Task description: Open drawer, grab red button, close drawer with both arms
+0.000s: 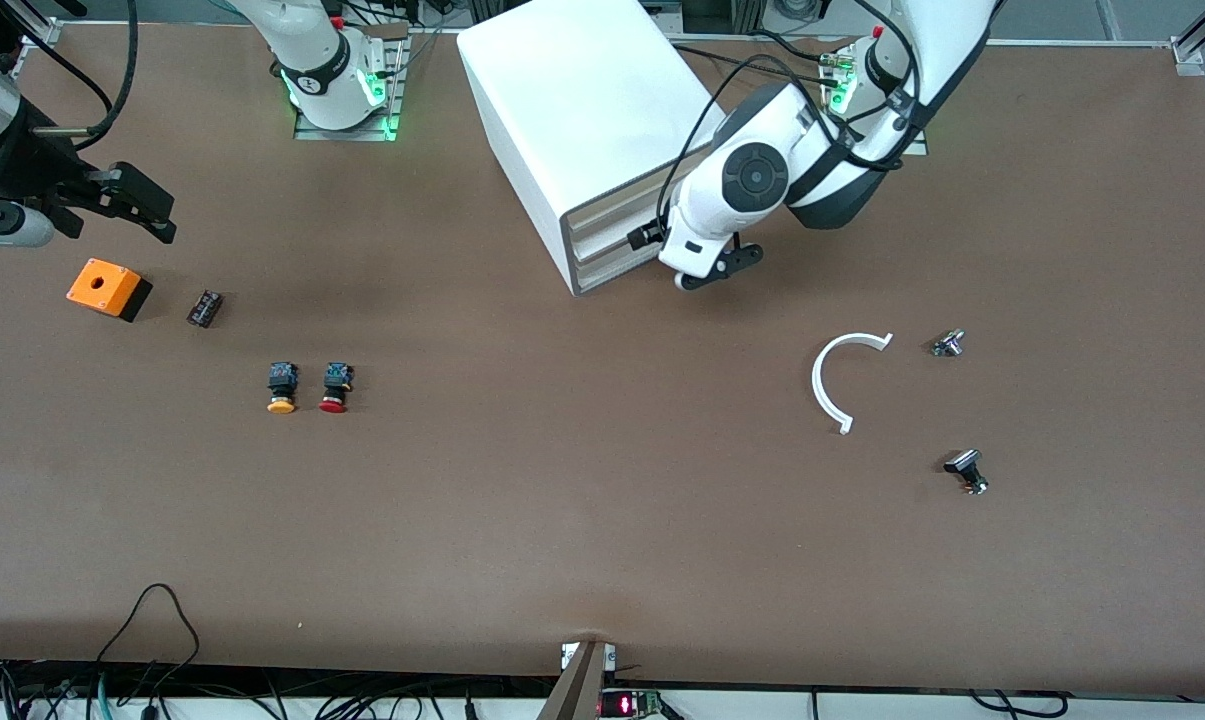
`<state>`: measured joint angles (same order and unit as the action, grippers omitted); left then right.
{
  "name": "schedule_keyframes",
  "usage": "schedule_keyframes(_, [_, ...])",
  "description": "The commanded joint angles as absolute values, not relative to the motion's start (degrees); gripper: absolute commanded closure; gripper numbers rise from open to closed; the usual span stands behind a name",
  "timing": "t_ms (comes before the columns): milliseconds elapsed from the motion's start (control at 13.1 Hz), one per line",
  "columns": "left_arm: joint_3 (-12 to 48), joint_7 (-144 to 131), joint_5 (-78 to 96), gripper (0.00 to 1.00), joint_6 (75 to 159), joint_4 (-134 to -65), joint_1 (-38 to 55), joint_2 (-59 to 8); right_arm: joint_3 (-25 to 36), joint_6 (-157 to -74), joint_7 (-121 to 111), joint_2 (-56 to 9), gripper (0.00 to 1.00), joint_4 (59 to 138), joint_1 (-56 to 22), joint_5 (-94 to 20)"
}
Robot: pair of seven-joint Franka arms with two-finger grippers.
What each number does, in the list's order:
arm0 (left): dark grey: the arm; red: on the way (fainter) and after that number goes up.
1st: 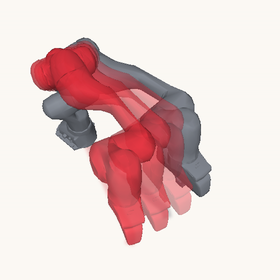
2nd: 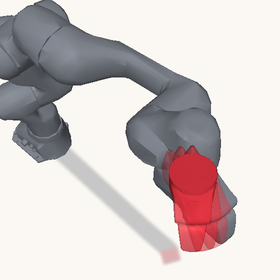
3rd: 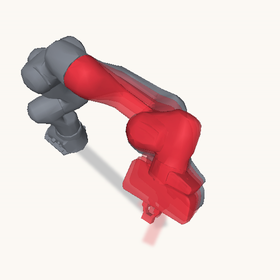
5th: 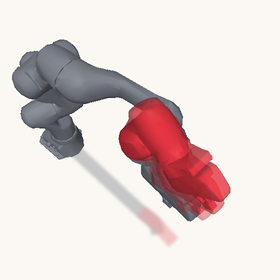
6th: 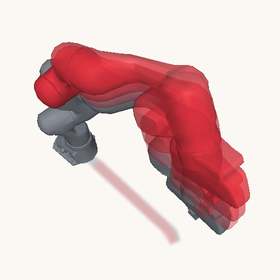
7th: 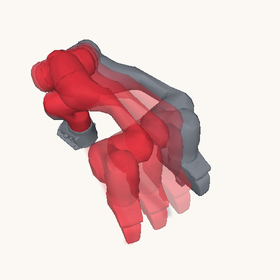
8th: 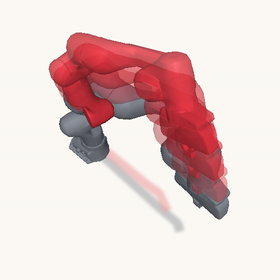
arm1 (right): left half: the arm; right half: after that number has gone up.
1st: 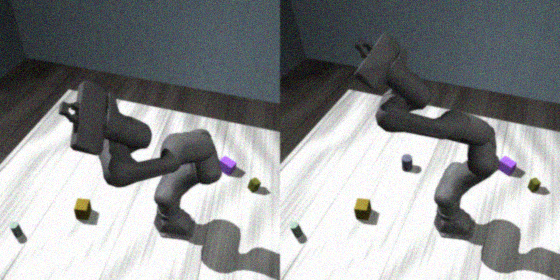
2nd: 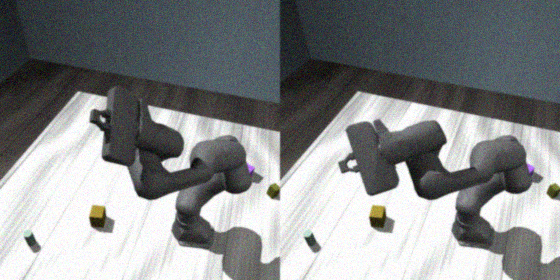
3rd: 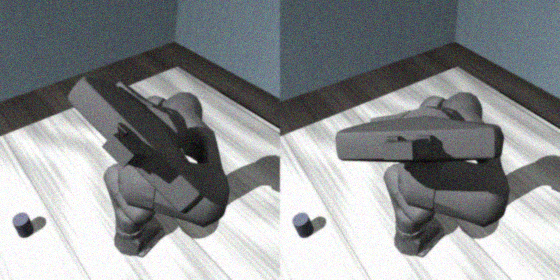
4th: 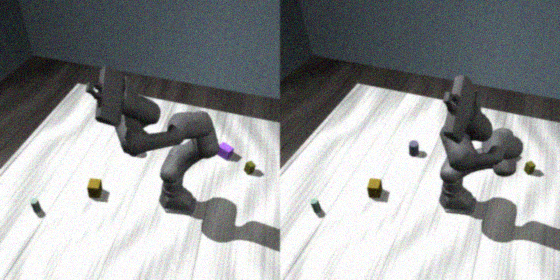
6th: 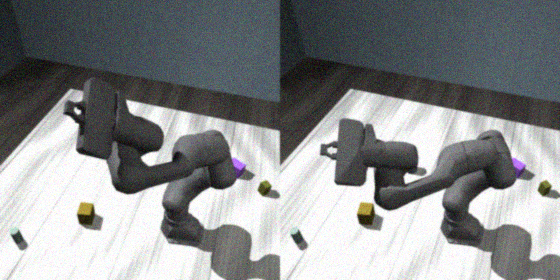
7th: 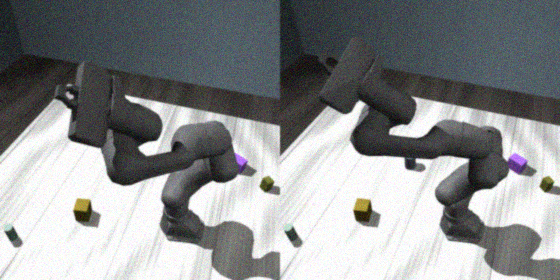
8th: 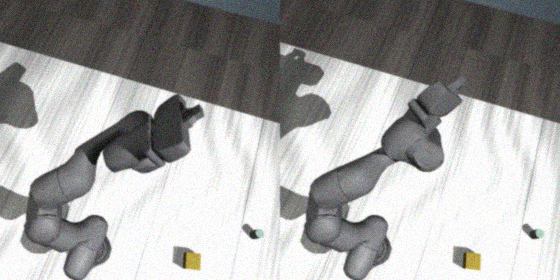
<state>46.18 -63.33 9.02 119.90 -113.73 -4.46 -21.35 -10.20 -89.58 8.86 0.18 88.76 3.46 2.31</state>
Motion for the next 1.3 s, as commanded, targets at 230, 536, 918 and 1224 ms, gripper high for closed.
schedule_keyframes(230, [46.2,-47.9,0.5,0.0,102.0,-101.9,-14.1,-20.4,-11.7,-92.3,9.6,5.9,0.0,96.1,6.7,0.7])
schedule_keyframes(536, [46.2,-34.5,-10.8,0.0,91.1,-91.3,-16.9,-20.1,-13.3,-92.1,9.6,6.8,0.0,96.9,9.0,0.4])
schedule_keyframes(918, [44.5,-10.9,-9.2,0.0,87.1,-83.3,-24.4,-16.3,-12.2,-91.5,8.6,6.3,0.0,96.9,9.1,0.1])
schedule_keyframes(1224, [11.5,5.1,0.4,0.0,86.5,-85.4,-4.2,-7.3,-12.0,-91.6,8.4,6.7,0.0,97.4,9.1,0.1])
